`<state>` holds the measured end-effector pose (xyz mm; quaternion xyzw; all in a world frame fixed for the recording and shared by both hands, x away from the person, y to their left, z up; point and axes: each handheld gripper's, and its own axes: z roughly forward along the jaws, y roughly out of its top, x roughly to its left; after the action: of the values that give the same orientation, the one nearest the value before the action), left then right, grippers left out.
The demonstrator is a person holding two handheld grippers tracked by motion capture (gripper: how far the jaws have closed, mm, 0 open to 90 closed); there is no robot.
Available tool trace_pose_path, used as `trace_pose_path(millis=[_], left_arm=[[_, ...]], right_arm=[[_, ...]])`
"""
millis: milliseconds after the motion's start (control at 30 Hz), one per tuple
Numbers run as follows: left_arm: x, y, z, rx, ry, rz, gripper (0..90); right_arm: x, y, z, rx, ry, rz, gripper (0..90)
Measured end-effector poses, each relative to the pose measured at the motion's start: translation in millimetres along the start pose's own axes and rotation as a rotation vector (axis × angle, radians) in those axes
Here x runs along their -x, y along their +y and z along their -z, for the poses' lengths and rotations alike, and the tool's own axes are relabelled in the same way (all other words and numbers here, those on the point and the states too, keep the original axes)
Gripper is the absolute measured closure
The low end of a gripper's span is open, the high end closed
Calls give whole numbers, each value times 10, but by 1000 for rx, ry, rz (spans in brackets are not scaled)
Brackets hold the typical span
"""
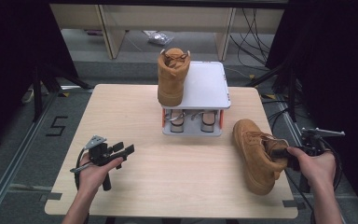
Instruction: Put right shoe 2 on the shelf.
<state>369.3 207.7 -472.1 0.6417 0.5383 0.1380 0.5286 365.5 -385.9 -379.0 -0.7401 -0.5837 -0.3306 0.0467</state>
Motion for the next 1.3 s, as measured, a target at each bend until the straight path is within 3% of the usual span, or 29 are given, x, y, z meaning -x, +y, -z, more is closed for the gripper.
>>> trace_pose_path(millis=[233,267,300,400,433,500,533,567,600,667,733,767,800,833,867,933,967,1000,1033,1067,1133,1233,1300], left_arm=[[-33,0,18,5,5,8,429],[-36,0,17,3,7,9,429],[-39,1,17,3,9,9,430],[-42,3,13,4,13,13,430],[-47,3,9,5,6,12,430],[-45,-1,8,3,11,13,430],[-47,-3,8,3,13,13,430],[-49,-5,8,2,12,12,430],[-50,-6,8,2,13,13,430],[-54,-7,12,2,9,12,430],[-49,-5,18,6,12,14,430],[-47,-1,22,3,13,15,430],[-48,-1,22,7,10,15,430],[-48,0,23,7,11,15,430],[-48,0,22,7,10,15,430],[-49,-2,21,6,13,15,430],[-48,0,25,0,18,14,430],[-49,0,25,0,17,15,430],[-50,1,26,1,18,15,430],[-49,1,26,1,19,15,430],[-51,-1,24,6,12,16,430],[-48,-1,24,0,17,15,430],[-48,-2,24,-1,17,14,430]], right_arm=[[13,49,-26,29,43,-50,836],[34,61,-42,41,36,-20,836],[6,67,-37,36,24,-43,836],[-11,102,-46,26,7,-47,835],[-10,113,-38,30,38,-53,835],[-23,133,-37,34,22,-59,835],[-16,136,-37,46,67,-67,834],[-24,142,-35,48,74,-71,835],[-32,153,-25,41,44,-63,834],[-34,163,-32,61,63,-68,835],[-47,177,-20,63,52,-62,834],[-44,179,-22,73,82,-62,834],[-54,190,-8,62,57,-55,834],[-53,193,-20,77,85,-60,834],[-27,197,-24,90,81,-13,834],[-74,218,-13,84,55,-58,834],[-79,223,-11,88,85,-69,835],[-86,229,-9,86,83,-70,834],[-60,238,-15,102,86,-28,834],[-95,244,6,94,92,-69,833],[-97,252,2,101,91,-71,833],[-67,262,-4,122,95,-36,833],[-81,276,-1,126,101,-51,832]])
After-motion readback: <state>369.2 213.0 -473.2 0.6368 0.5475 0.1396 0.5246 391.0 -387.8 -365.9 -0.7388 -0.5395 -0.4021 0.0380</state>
